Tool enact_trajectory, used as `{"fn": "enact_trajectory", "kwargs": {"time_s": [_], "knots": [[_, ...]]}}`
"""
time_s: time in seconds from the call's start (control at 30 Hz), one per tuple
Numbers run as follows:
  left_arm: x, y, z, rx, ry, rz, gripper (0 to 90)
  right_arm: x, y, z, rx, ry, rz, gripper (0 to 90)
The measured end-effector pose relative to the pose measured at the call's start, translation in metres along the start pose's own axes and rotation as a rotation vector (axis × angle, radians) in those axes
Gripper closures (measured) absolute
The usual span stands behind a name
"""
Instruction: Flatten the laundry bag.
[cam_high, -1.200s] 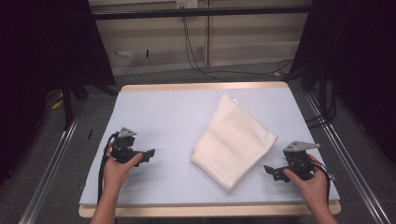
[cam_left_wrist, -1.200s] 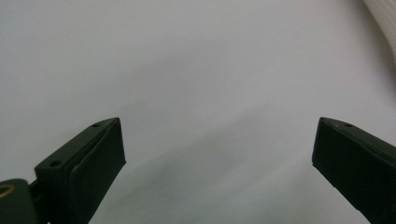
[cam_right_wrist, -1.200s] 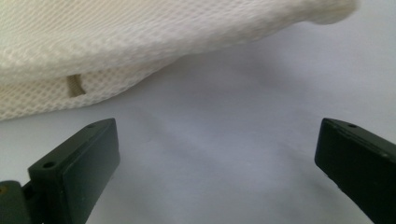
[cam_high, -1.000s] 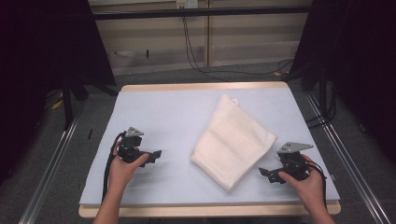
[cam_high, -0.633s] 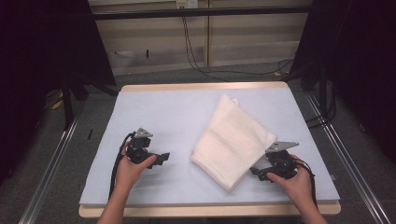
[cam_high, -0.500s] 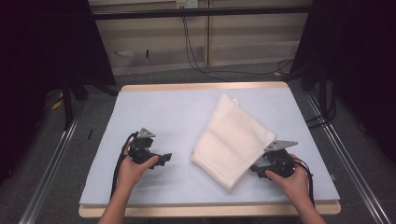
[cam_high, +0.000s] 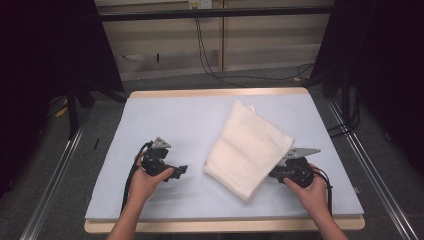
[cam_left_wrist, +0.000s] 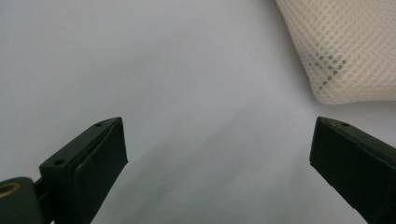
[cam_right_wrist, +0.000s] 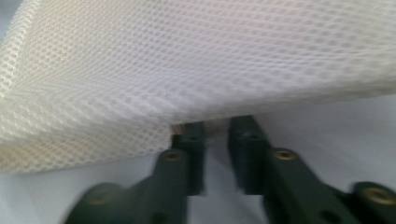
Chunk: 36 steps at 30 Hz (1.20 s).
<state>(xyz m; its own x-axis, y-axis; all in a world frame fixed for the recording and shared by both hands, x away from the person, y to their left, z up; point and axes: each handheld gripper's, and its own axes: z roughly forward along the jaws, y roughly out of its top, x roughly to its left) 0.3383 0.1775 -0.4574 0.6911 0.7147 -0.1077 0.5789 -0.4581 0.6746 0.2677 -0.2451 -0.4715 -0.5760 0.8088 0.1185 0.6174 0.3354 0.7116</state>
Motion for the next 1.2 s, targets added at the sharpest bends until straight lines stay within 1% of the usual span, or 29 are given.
{"fn": "enact_trajectory", "kwargs": {"time_s": [0.03,0.07,0.1,0.17,0.23,0.3,0.33,0.37,0.4,0.43,0.5,0.6,0.67,0.7,0.73,0.83,0.87,0.9,0.93,0.97,1.0,1.07,1.1,1.13,1.17,1.2], "knots": [[0.000,0.000,-0.001,0.012,-0.003,0.016,3.7,0.000,0.001,-0.002,-0.008,0.006,0.008,83.0],[-0.001,0.000,0.000,0.012,-0.006,0.016,3.7,0.000,0.003,-0.006,-0.014,0.023,0.016,84.1],[-0.002,0.000,0.001,0.006,-0.006,0.012,3.7,0.000,0.005,-0.007,-0.013,0.027,0.010,84.5],[-0.003,0.000,0.001,0.014,-0.020,0.018,3.7,0.001,0.007,-0.008,-0.015,0.031,0.000,85.0],[-0.004,0.000,0.002,0.005,-0.016,0.017,3.8,0.002,0.009,-0.008,-0.017,0.037,-0.007,85.3],[-0.005,0.000,0.002,0.015,-0.026,0.020,3.8,0.003,0.011,-0.009,-0.017,0.041,-0.012,85.6],[-0.006,0.000,0.003,0.005,-0.022,0.019,3.8,0.004,0.014,-0.010,-0.018,0.046,-0.015,85.7],[-0.005,0.000,0.002,0.016,-0.025,0.021,3.9,0.005,0.017,-0.011,-0.025,0.049,-0.019,85.7],[-0.006,0.000,0.001,0.010,-0.021,0.011,3.9,0.006,0.019,-0.011,-0.033,0.059,-0.023,85.7],[-0.005,0.000,0.001,0.007,-0.022,0.017,3.9,0.006,0.021,-0.012,-0.045,0.064,-0.025,85.7],[-0.005,0.000,0.000,0.008,-0.020,0.018,4.1,0.007,0.022,-0.012,-0.044,0.070,-0.020,85.7],[-0.005,-0.001,0.000,0.013,-0.024,0.024,4.1,0.008,0.026,-0.012,-0.051,0.077,-0.028,85.7],[-0.006,-0.001,0.000,0.006,-0.026,0.021,4.1,0.009,0.032,-0.015,-0.052,0.080,-0.032,85.7],[-0.006,-0.001,0.000,0.006,-0.026,0.021,4.1,0.009,0.032,-0.015,-0.052,0.080,-0.032,85.7],[-0.007,0.000,0.000,0.009,-0.030,0.028,4.1,0.009,0.038,-0.018,-0.060,0.083,-0.033,85.7],[-0.009,0.000,0.000,0.012,-0.036,0.031,4.1,0.010,0.042,-0.019,-0.063,0.091,-0.024,85.6],[-0.010,0.001,0.000,0.012,-0.030,0.037,4.1,0.010,0.044,-0.020,-0.060,0.088,-0.020,85.7],[-0.010,0.001,0.000,0.007,-0.039,0.033,4.1,0.010,0.047,-0.020,-0.064,0.089,-0.027,85.7],[-0.012,0.001,0.001,0.004,-0.037,0.032,4.1,0.010,0.051,-0.020,-0.067,0.088,-0.029,85.7],[-0.012,0.001,0.001,0.004,-0.037,0.032,4.1,0.010,0.051,-0.020,-0.067,0.088,-0.029,85.7],[-0.012,0.001,0.001,0.008,-0.042,0.039,4.1,0.010,0.053,-0.020,-0.071,0.091,-0.026,85.7],[-0.012,0.001,0.001,0.016,-0.048,0.040,4.2,0.011,0.059,-0.020,-0.074,0.099,-0.026,85.7],[-0.012,0.001,0.001,0.016,-0.048,0.040,4.2,0.011,0.059,-0.020,-0.074,0.099,-0.026,85.7],[-0.013,0.001,0.001,0.015,-0.053,0.042,4.2,0.011,0.064,-0.019,-0.084,0.106,-0.017,85.7],[-0.013,0.001,0.001,0.015,-0.053,0.042,4.2,0.011,0.064,-0.019,-0.084,0.106,-0.017,85.7],[-0.013,0.001,0.002,0.012,-0.056,0.043,4.2,0.011,0.068,-0.018,-0.090,0.110,-0.007,85.7]]}}
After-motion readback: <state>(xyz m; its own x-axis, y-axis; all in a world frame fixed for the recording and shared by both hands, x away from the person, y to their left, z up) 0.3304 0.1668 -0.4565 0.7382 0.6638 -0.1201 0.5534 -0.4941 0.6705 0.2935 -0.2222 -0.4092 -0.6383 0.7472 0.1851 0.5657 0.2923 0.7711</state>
